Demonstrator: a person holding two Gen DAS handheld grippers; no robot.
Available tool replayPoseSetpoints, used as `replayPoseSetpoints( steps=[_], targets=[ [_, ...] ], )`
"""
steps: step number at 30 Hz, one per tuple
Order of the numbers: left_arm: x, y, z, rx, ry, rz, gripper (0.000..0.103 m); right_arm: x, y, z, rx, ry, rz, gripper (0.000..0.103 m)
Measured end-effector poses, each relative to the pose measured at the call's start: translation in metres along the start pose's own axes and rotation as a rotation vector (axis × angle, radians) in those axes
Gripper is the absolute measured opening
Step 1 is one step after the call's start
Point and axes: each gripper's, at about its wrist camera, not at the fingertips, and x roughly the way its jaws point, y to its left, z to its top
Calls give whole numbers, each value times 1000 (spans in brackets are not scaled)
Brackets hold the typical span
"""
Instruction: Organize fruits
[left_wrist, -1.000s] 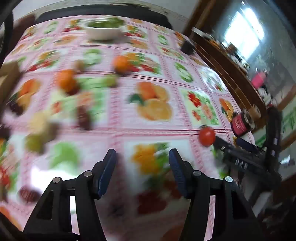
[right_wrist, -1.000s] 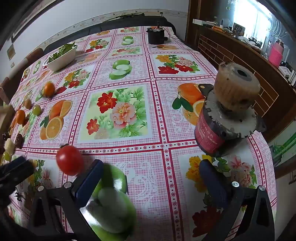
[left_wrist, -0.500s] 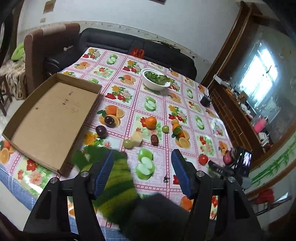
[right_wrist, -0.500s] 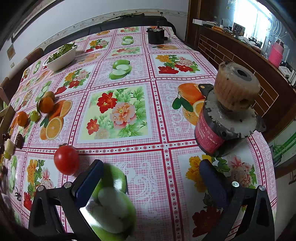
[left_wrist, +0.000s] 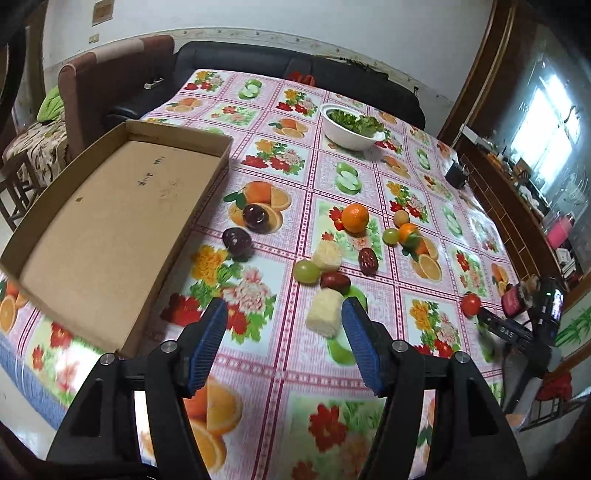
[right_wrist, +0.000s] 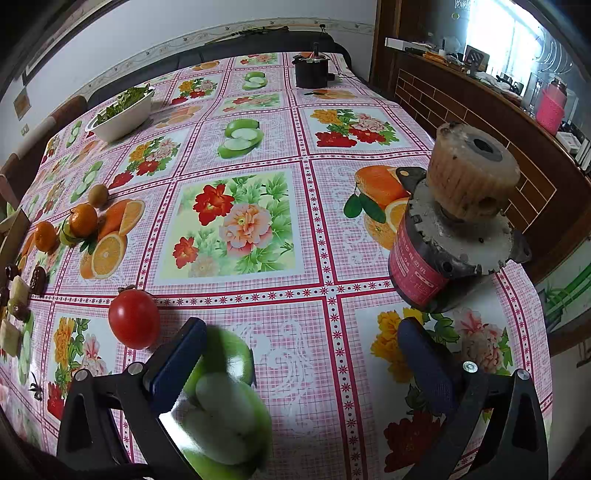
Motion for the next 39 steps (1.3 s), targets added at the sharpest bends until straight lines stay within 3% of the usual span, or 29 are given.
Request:
replayPoseSetpoints(
  steps=[8,15,18,21,23,29,34,37,39],
  targets=[
    [12,-41,27,-3,-45,-65,63,0,0,0,0,0,0,103],
    [36,-82,54,0,-48,-39,63,2,2,4,24,1,-21,103],
    [53,-91,76,-35,11,15,63,10,15,14,47,-11,-40,103],
    [68,-93,99,-85,119,115,63,15,30,24,60,-42,-16,103],
    [69,-83,110,-169,162,178,63,20,33,29,100,-41,-54,103],
    [63,-65,123,-260,222,428,63,21,30,30,112,-43,-55,103],
    [75,-62,106,-400,240,662,63,21,30,30,113,-44,-54,103],
    [77,-75,84,-451,215,866,64,21,30,30,113,-44,-54,103],
    [77,-80,68,-528,243,944,64,21,30,30,113,-43,-54,103]
  ],
)
